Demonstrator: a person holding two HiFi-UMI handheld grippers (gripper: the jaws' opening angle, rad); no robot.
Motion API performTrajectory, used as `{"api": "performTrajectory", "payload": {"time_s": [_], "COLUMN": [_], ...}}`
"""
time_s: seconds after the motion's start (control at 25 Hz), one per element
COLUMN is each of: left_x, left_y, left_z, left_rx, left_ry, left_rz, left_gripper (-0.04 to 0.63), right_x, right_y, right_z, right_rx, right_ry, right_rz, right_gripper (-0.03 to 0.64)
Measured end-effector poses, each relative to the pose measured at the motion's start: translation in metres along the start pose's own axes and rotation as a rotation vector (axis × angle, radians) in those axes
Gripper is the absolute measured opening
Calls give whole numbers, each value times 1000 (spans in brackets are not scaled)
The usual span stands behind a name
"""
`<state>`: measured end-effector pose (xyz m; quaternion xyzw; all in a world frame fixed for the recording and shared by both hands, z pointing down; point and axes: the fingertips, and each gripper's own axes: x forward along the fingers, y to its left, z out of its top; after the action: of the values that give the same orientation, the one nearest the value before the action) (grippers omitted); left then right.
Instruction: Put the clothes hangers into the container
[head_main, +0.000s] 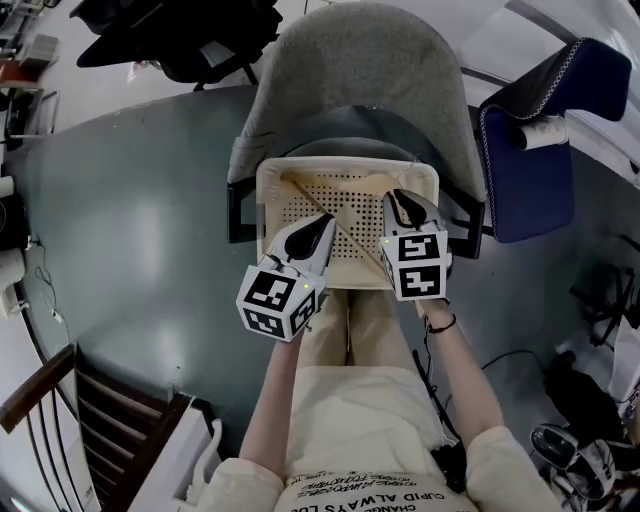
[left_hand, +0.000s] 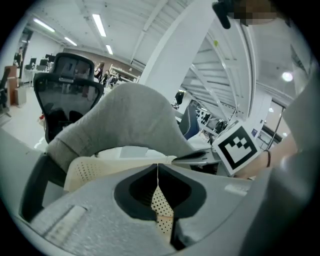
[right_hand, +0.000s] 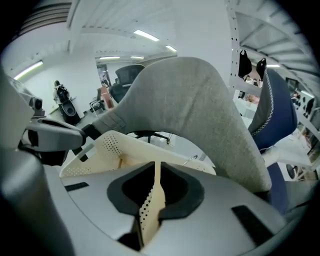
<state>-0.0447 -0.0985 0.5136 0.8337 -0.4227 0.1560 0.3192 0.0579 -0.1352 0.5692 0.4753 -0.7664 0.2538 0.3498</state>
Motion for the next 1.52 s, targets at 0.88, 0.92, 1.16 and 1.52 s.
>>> {"api": "performTrajectory", "payload": {"time_s": [0.88,0.92,1.16,1.52], "left_x": [-86,-90,-119,-149], "left_y": [-71,-73,-92,-118], "left_z": [140,146,180,221], "left_rx": [270,280,351,444], "left_ry": [-313,-324,-388,-475], "left_rz": [-65,-65,-68,-66], "left_gripper": [23,23,23,23], "right_x": [-154,-161,-204,-258], "right_y": [24,23,18,15], "right_z": [117,123,159,203], "right_rx": [36,42,88,104], "right_ry": [-337,-359,-505,-715], "right_rz": [275,277,256,251], "right_gripper": [3,3,3,3]}}
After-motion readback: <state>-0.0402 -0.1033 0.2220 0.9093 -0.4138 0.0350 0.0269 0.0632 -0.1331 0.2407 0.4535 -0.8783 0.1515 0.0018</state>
